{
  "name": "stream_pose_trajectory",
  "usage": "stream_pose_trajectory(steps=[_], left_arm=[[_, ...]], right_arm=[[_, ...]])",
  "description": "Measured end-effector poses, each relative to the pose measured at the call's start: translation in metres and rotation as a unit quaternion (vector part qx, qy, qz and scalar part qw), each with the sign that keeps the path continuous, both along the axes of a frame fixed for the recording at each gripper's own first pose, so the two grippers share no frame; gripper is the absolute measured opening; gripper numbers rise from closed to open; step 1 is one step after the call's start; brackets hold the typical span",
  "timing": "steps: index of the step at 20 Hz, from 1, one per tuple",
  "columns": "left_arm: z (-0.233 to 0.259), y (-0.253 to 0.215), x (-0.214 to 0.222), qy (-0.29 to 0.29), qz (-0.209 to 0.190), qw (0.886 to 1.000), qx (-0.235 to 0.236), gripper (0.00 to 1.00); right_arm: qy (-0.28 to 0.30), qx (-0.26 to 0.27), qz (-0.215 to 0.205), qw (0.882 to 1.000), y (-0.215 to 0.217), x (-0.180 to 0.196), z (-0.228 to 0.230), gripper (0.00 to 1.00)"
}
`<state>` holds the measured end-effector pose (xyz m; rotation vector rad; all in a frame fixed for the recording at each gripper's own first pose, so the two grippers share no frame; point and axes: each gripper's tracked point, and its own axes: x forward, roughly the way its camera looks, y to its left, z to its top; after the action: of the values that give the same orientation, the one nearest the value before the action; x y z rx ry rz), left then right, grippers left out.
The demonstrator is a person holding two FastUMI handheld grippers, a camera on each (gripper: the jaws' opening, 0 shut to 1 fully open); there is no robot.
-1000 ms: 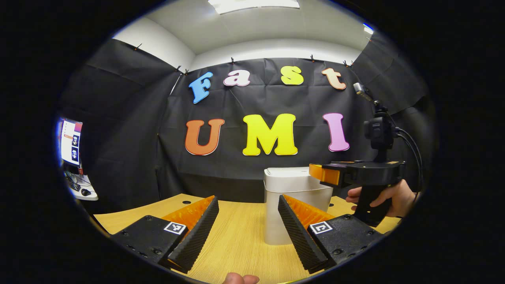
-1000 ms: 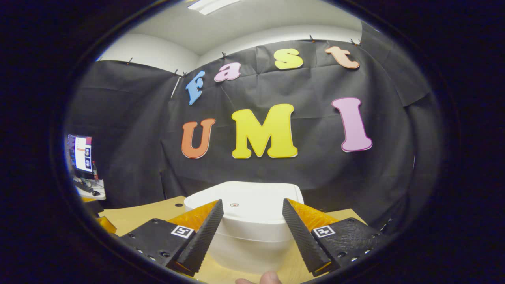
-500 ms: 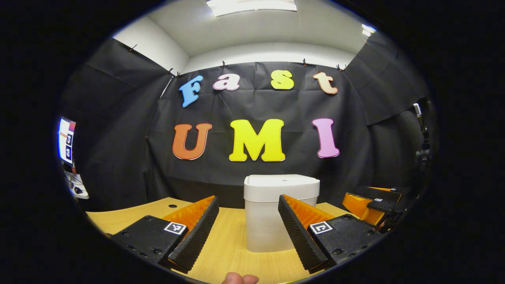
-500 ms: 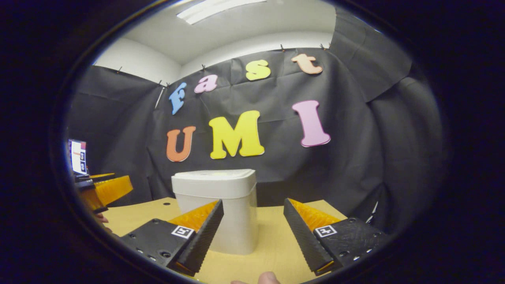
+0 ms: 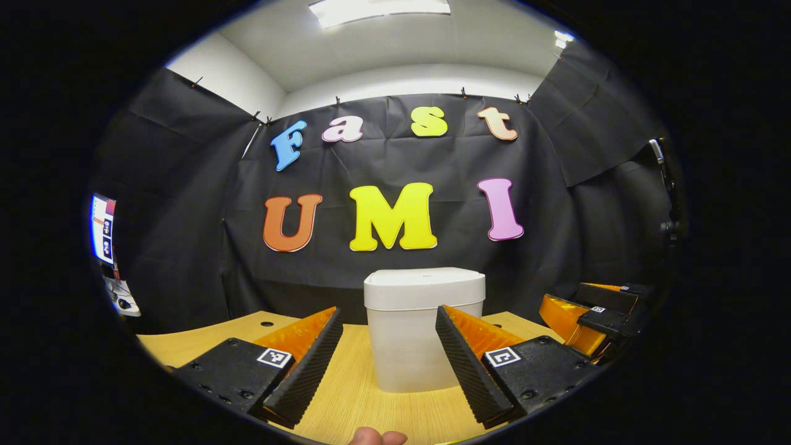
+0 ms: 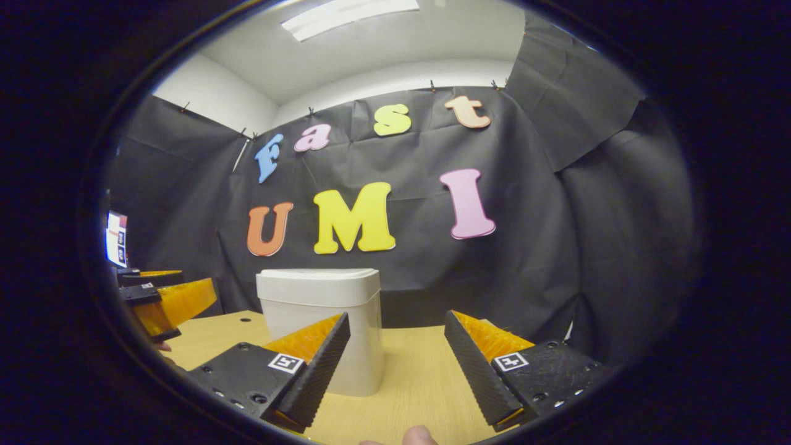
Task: Press the lid of the desktop garbage bin to open it, pick up the crumpled paper on the desktop and throw it into the bin, then pick up the pop can on the desktop and drop it into the bin, and finally close the garbage bin lid.
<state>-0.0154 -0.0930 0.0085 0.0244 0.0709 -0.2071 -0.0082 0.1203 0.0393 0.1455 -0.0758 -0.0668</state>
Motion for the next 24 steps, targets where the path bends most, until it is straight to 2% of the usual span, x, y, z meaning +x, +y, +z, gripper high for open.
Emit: stream_pose_trajectory(steps=[2,3,10,18,24], left_arm=[[0.001,0.001,-0.001,0.0,0.003,1.0,-0.003,0.97],[-0.001,0.002,0.0,0.0,0.004,1.0,-0.003,0.97],[-0.005,0.008,0.0,0.004,0.01,1.0,-0.007,0.97],[-0.004,0.01,0.001,-0.01,0.018,0.999,0.024,0.97],[-0.007,0.009,0.0,-0.006,0.02,1.0,0.008,0.97]], right_arm=[[-0.003,-0.008,-0.009,1.0,-0.002,0.001,0.001,0.92],[-0.003,-0.008,-0.01,1.0,-0.002,0.0,0.001,0.95],[-0.006,-0.023,-0.011,1.0,0.009,-0.005,0.004,0.95],[-0.019,-0.04,-0.018,0.999,0.018,-0.011,0.012,0.95],[-0.015,-0.046,-0.021,0.999,0.021,-0.01,0.01,0.95]])
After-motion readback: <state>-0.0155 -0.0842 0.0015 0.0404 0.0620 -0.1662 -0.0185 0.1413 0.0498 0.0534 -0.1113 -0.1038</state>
